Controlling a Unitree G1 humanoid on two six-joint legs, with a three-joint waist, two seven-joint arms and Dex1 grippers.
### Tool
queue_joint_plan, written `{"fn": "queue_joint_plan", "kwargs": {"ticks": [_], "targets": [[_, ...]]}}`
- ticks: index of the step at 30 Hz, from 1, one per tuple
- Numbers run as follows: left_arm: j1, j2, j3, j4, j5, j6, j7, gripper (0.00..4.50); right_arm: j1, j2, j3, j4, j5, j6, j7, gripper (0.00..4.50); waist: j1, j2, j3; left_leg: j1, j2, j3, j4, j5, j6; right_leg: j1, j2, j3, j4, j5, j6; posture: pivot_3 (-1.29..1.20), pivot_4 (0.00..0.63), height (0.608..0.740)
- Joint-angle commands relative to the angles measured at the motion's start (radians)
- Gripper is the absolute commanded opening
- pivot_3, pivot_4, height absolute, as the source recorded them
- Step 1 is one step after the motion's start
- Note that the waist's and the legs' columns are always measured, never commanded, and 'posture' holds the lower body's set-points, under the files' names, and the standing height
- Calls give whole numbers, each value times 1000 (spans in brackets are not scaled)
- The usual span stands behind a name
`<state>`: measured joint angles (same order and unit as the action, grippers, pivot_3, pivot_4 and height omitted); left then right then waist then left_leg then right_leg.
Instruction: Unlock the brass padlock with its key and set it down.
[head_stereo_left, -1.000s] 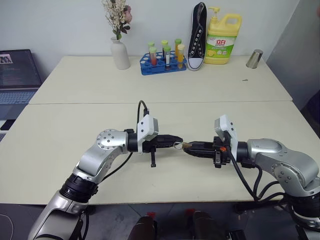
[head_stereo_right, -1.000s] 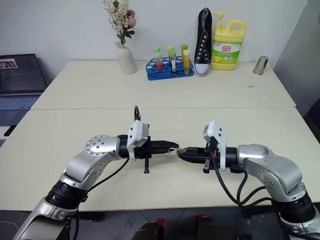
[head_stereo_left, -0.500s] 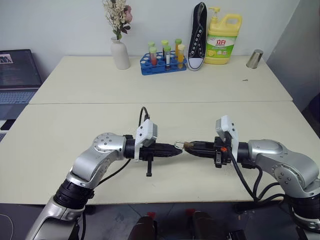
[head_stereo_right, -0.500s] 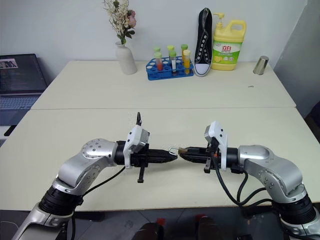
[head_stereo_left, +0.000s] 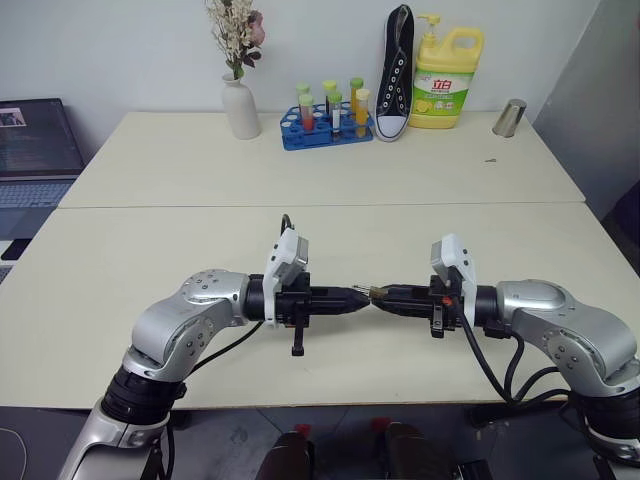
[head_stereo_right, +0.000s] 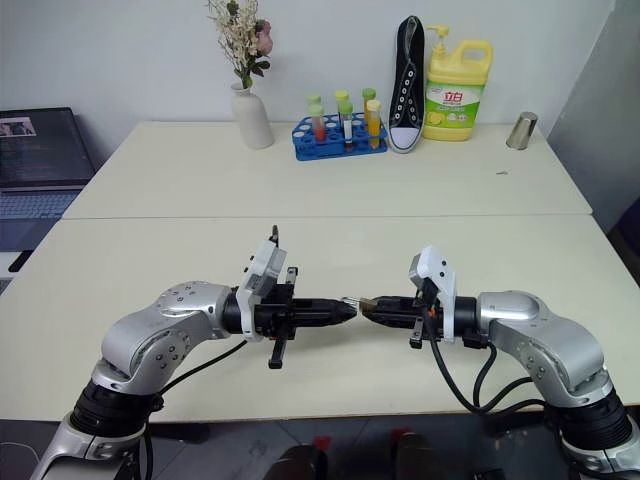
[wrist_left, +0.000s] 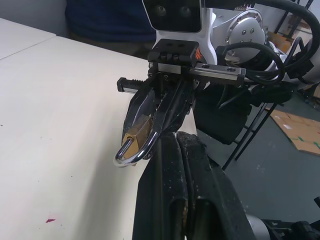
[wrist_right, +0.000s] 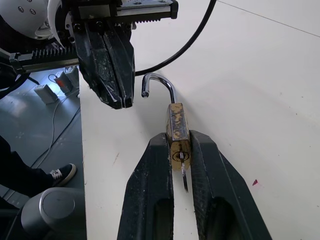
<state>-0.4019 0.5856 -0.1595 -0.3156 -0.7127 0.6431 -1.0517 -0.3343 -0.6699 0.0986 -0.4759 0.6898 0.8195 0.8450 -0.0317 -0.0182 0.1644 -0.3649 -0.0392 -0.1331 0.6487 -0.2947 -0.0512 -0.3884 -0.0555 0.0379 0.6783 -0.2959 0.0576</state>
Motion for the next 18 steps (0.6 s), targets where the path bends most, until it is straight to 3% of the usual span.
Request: {"fn": "queue_joint_plan", "kwargs": {"ticks": [1,11,18], "targets": [[-15,-16,11,11,61,-69,17,0,-2,-2,-12,-19,5,-19,13,133,0,0,0,0,0,0,0,0,0,0,0,0,0,0,0,0,150,740],[-26,-55,24,34,92,-108,26,0,0,-3,-11,-19,3,-20,18,133,1,0,0,0,0,0,0,0,0,0,0,0,0,0,0,0,150,740],[-2,-21,43,-14,120,-181,-9,0,5,-7,-14,-18,2,-17,18,133,0,0,0,0,0,0,0,0,0,0,0,0,0,0,0,0,150,740]]}}
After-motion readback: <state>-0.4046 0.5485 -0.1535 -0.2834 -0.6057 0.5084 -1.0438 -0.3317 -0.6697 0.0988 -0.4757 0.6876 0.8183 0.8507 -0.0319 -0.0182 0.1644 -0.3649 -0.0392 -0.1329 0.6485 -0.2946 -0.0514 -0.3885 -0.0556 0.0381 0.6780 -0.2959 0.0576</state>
